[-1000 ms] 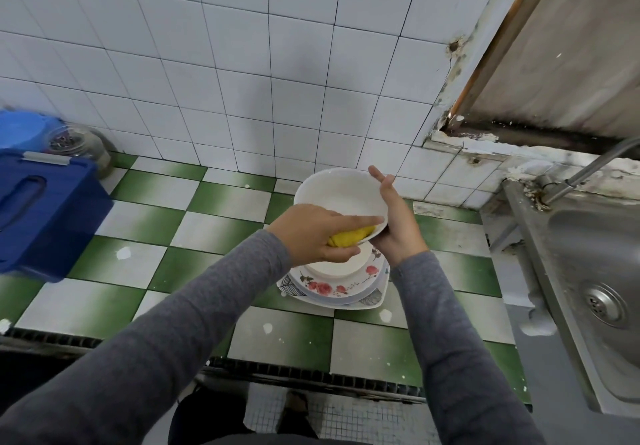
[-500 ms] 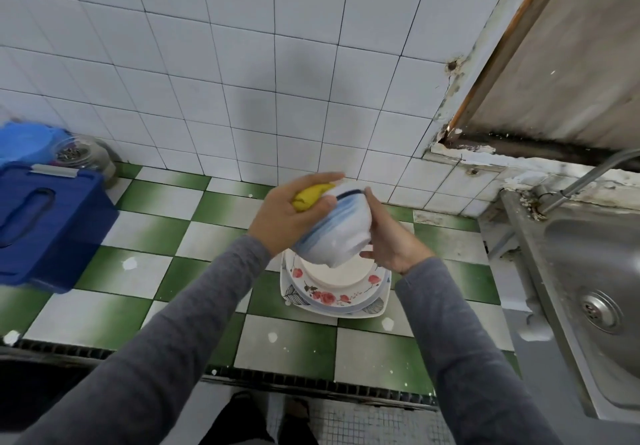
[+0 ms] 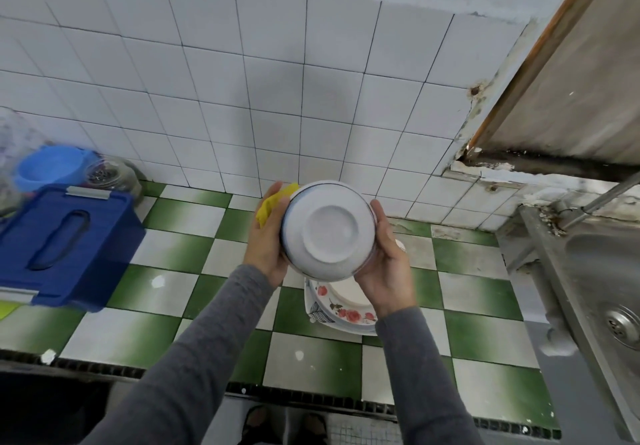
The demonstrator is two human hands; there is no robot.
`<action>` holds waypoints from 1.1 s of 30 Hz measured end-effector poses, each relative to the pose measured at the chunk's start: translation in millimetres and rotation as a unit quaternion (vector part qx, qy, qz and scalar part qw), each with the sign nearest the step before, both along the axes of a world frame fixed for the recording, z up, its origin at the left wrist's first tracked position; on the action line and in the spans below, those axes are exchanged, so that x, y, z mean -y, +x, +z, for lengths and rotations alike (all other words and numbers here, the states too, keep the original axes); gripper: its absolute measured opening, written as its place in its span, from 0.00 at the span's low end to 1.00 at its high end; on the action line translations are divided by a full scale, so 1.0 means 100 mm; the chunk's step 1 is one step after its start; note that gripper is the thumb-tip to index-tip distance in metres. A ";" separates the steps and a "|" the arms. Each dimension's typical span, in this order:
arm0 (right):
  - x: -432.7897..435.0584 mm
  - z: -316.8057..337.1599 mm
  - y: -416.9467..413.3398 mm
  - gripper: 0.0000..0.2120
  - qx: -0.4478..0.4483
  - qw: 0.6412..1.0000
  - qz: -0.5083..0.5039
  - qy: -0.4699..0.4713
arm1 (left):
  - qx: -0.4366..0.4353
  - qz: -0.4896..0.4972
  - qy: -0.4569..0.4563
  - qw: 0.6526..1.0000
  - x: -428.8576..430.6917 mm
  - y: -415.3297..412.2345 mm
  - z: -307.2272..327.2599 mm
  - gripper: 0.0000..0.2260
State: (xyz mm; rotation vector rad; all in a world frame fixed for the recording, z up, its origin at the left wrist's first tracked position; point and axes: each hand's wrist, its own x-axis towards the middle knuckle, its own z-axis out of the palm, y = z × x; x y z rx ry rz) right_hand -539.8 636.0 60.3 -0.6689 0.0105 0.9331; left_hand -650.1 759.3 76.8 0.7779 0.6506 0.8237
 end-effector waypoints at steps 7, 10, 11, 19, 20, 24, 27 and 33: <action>0.03 0.25 -0.05 0.18 -0.018 1.000 0.005 0.004 | -0.030 0.043 0.039 0.998 -0.08 -0.08 -0.06 0.13; 0.01 0.32 -0.05 0.18 -0.011 1.000 -0.018 -0.015 | -0.087 0.081 0.104 0.987 -0.16 -0.13 -0.10 0.16; 0.00 0.35 -0.07 0.18 0.005 0.999 -0.026 -0.021 | -0.105 0.091 0.123 0.983 -0.18 -0.16 -0.10 0.18; -0.25 0.45 -0.32 0.16 0.181 0.967 -0.106 -0.141 | -0.128 0.102 0.284 0.945 -0.13 -0.09 0.09 0.22; -0.30 0.45 -0.38 0.17 0.199 0.963 -0.105 -0.147 | -0.133 0.083 0.333 0.930 -0.07 -0.06 0.09 0.22; -0.44 0.49 -0.53 0.17 0.218 0.961 -0.096 -0.143 | -0.165 0.026 0.562 0.810 0.06 0.01 0.00 0.26; -0.50 0.55 -0.53 0.17 0.260 0.949 -0.092 -0.151 | -0.143 0.006 0.599 0.788 -0.09 0.04 0.08 0.22; -0.46 0.61 -0.57 0.18 0.309 0.935 -0.079 -0.154 | -0.192 0.019 0.571 0.798 -0.34 0.16 0.32 0.17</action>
